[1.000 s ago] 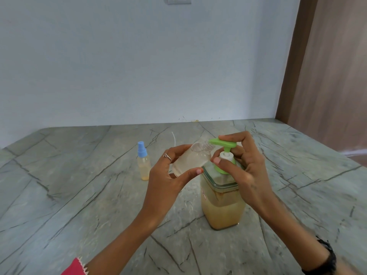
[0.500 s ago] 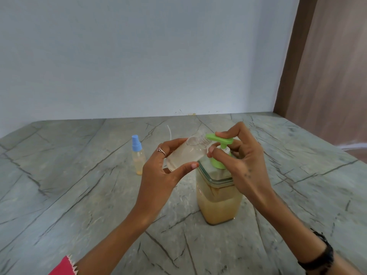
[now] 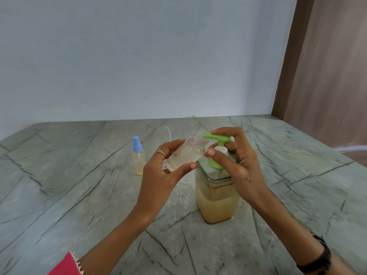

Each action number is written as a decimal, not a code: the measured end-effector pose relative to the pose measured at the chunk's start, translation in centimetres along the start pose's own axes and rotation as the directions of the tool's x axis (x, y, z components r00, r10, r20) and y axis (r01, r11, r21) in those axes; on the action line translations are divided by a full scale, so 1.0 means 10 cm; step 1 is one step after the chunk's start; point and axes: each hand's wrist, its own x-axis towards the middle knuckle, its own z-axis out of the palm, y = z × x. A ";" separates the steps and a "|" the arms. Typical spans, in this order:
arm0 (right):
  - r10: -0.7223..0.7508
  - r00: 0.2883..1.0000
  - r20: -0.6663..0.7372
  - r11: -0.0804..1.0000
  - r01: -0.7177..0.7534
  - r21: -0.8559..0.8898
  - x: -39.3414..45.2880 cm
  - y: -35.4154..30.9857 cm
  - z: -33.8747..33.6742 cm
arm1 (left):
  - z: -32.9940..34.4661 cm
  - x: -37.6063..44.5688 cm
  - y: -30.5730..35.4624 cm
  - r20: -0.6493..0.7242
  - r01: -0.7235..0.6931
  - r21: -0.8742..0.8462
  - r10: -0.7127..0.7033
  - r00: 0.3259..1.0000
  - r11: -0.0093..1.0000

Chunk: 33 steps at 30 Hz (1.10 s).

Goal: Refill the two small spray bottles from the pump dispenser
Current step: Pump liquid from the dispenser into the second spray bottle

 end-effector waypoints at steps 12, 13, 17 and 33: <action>0.011 0.996 -0.090 0.999 -0.016 -0.050 0.10 0.01 0.02 | 0.00 0.00 -0.05 -0.010 0.019 -0.031 -0.019 1.000 0.999; 0.003 0.995 -0.096 0.998 -0.008 -0.057 0.09 0.02 0.03 | 0.00 0.00 -0.05 -0.012 0.020 -0.030 -0.021 1.000 0.999; -0.021 0.995 -0.098 0.996 0.012 -0.090 0.06 0.02 0.04 | 0.01 0.00 -0.04 -0.004 0.024 -0.042 -0.024 1.000 0.999; -0.178 0.970 -0.163 0.895 0.091 -0.437 0.09 0.19 0.06 | -0.01 -0.05 -0.25 -0.035 0.036 0.042 -0.035 0.999 0.998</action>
